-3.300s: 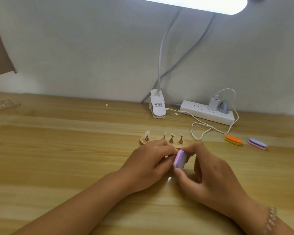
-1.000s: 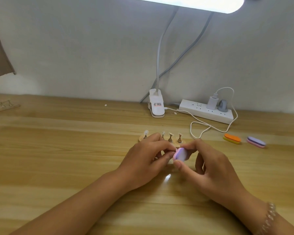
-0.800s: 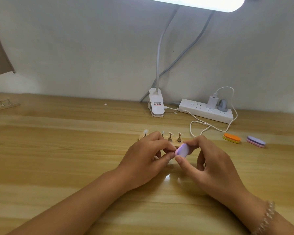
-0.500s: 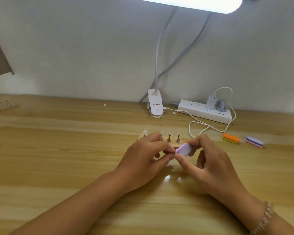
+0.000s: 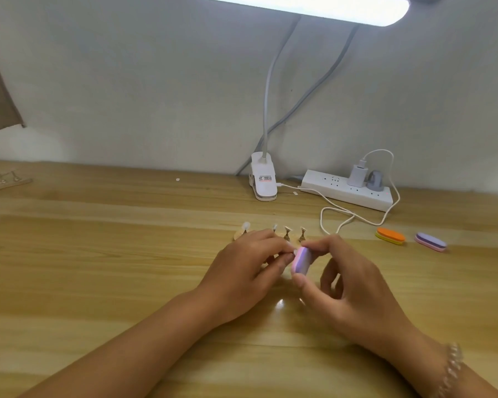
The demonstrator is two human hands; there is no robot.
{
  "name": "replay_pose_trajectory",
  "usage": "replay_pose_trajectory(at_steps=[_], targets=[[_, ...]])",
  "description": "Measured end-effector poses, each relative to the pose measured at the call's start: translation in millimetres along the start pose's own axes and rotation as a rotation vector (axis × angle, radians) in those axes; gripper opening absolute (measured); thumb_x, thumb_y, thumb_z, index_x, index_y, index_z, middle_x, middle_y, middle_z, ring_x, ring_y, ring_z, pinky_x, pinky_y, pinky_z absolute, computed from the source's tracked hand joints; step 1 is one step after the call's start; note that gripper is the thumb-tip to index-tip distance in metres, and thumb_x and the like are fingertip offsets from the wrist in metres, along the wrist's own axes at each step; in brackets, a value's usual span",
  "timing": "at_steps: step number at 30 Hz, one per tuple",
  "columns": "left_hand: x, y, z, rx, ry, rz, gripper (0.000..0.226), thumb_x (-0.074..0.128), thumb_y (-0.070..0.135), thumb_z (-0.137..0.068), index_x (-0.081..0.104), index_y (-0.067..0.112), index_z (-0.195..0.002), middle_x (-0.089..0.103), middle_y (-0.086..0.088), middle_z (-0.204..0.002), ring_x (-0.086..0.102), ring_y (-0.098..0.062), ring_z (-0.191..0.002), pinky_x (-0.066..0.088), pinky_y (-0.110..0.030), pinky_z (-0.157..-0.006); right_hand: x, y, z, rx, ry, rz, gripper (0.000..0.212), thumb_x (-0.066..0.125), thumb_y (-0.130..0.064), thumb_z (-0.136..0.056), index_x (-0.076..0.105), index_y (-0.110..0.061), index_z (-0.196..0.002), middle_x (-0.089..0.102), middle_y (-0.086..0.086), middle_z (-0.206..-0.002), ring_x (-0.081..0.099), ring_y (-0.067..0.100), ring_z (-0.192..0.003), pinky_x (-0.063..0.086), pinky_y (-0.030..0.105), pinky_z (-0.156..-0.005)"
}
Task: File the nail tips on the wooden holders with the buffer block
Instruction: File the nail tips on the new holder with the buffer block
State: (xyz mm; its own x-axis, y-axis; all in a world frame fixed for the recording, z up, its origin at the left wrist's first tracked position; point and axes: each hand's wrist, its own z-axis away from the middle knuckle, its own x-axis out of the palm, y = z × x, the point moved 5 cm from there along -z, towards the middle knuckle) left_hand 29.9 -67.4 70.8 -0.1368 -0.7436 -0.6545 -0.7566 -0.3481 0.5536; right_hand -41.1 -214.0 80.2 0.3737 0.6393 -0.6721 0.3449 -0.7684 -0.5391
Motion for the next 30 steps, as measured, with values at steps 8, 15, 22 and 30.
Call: replay_pose_trajectory(at_steps=[8, 15, 22, 30], targets=[[2, -1, 1, 0.002, -0.034, -0.035, 0.024, 0.051, 0.034, -0.095, 0.071, 0.024, -0.104, 0.055, 0.018, -0.09, 0.052, -0.003, -0.083, 0.048, -0.041, -0.079, -2, -5, 2, -0.062, 0.024, 0.081, 0.036, 0.068, -0.048, -0.079, 0.06, -0.027, -0.108, 0.061, -0.02, -0.093, 0.054, 0.011, -0.055, 0.045, 0.028, -0.05], [4, 1, 2, 0.029, -0.043, -0.02, 0.027, 0.048, 0.039, -0.097, 0.069, 0.024, -0.101, 0.054, 0.019, -0.089, 0.054, -0.007, -0.084, 0.049, -0.042, -0.074, -7, -1, -2, -0.048, 0.063, 0.077, 0.026, 0.062, -0.048, -0.087, 0.061, -0.03, -0.106, 0.061, -0.02, -0.093, 0.054, 0.013, -0.054, 0.048, 0.032, -0.054], [4, 2, 1, 0.068, -0.027, -0.01, 0.017, 0.052, 0.031, -0.099, 0.068, 0.025, -0.099, 0.053, 0.021, -0.08, 0.051, -0.008, -0.079, 0.048, -0.042, -0.07, -10, 1, -4, -0.033, 0.081, 0.069, 0.03, 0.063, -0.045, -0.082, 0.062, -0.027, -0.107, 0.059, -0.017, -0.093, 0.054, 0.013, -0.054, 0.048, 0.036, -0.053], [3, 1, 1, 0.038, -0.043, -0.002, 0.016, 0.048, 0.032, -0.099, 0.061, 0.03, -0.09, 0.054, 0.019, -0.073, 0.049, -0.005, -0.074, 0.044, -0.036, -0.066, -8, -4, -1, -0.063, 0.087, 0.095, 0.035, 0.069, -0.044, -0.081, 0.06, -0.024, -0.107, 0.057, -0.018, -0.09, 0.051, 0.01, -0.053, 0.047, 0.035, -0.049]])
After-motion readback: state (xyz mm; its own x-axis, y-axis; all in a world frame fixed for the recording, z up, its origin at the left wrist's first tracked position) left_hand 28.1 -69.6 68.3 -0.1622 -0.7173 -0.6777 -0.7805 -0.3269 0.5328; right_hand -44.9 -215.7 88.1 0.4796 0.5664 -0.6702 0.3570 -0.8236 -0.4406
